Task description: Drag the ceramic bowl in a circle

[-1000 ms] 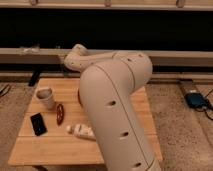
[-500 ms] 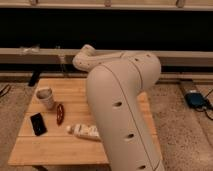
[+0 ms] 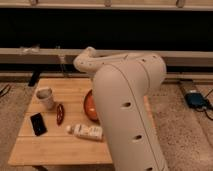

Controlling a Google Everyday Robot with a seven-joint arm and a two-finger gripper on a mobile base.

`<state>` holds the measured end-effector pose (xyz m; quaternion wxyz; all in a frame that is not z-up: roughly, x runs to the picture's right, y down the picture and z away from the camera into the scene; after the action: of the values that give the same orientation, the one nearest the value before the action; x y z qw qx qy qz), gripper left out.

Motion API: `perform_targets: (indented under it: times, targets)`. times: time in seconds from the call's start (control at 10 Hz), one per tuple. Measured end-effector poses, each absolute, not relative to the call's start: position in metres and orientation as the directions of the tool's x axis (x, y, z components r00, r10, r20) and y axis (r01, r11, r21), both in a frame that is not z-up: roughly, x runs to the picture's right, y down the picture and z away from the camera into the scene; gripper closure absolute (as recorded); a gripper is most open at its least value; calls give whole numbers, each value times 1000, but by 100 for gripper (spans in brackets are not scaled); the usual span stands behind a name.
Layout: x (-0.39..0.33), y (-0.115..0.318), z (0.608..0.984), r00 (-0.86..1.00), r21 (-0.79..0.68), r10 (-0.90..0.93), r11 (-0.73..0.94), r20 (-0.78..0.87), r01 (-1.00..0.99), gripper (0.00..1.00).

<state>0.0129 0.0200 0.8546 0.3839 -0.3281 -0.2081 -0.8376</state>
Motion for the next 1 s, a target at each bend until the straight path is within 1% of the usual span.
perform_targets:
  times: [0.2,0.5,0.8,1.0]
  targets:
    - [-4,27,847,-539,161,-473,-629,697,761,100]
    - [-57,39,841,-625,272,-419,-642,659,717,100]
    - [-100,38,855,-681,340,-383,-652,623,678,100]
    - [-114,30,873,-697,357,-377,-655,610,667,100]
